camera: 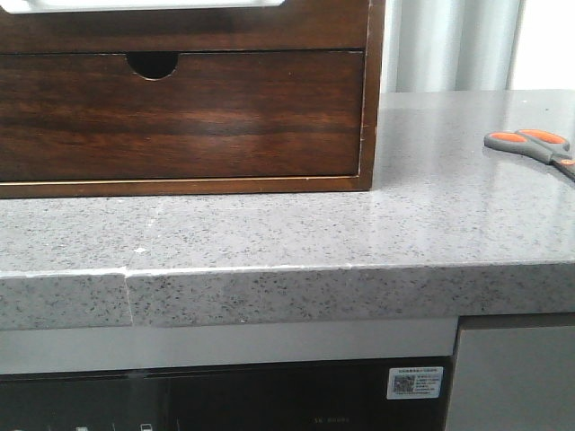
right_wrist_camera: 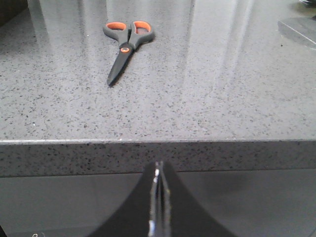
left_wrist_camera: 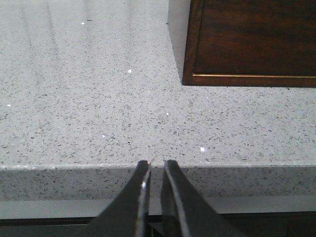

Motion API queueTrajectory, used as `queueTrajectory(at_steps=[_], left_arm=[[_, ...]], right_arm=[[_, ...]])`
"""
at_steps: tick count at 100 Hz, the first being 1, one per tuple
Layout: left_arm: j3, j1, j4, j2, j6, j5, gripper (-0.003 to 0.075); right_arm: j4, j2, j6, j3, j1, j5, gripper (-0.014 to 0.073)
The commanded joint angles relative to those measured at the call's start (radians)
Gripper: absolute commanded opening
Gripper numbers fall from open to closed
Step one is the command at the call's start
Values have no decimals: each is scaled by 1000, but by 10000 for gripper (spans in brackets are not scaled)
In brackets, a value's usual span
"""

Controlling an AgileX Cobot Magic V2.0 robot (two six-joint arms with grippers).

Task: Put scissors in drawer with both arms

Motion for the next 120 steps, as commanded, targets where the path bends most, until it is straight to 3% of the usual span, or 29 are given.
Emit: queueTrajectory(at_steps=[1, 58, 120], left_arm=[[16, -6, -9, -34, 0, -56, 3], [16, -6, -7, -34, 0, -109, 3], [16, -6, 15, -34, 0, -179, 3]], right_arm=[[4, -22, 0, 13, -7, -25, -106], [4, -22, 0, 13, -7, -25, -106], [24, -22, 0, 13, -7, -161, -106]])
